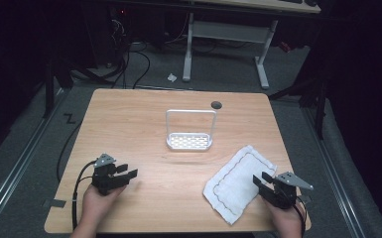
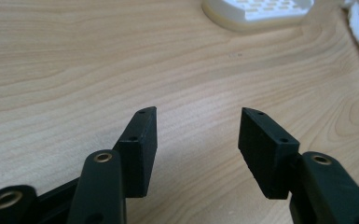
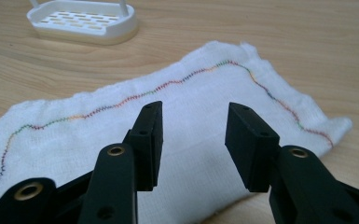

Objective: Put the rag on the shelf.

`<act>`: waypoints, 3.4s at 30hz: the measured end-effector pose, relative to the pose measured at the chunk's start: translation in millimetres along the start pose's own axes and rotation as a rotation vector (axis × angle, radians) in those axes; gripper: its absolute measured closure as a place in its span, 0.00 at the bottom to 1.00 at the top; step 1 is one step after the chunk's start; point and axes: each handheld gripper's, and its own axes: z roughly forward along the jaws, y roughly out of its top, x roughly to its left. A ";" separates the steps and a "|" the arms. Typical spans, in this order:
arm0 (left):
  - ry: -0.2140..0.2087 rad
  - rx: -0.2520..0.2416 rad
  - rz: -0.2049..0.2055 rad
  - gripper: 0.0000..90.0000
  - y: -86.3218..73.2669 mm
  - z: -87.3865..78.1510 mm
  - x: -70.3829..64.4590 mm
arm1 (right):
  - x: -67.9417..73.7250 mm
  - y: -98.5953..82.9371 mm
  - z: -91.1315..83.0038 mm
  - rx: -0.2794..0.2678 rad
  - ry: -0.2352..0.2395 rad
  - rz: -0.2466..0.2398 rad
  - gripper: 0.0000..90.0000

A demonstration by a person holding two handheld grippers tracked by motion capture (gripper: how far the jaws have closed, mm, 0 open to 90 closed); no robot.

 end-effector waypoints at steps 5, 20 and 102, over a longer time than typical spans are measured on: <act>-0.018 0.004 -0.003 0.52 1.6 2.5 -4.2 | -6.2 -7.9 -1.6 0.026 -0.002 0.009 0.63; -0.006 0.031 0.019 0.59 -0.7 9.4 -12.4 | -11.4 -12.4 9.2 0.085 0.009 0.020 0.67; -0.206 0.121 0.215 0.74 12.3 59.9 -109.6 | 111.1 22.5 87.2 0.177 0.322 -0.283 0.88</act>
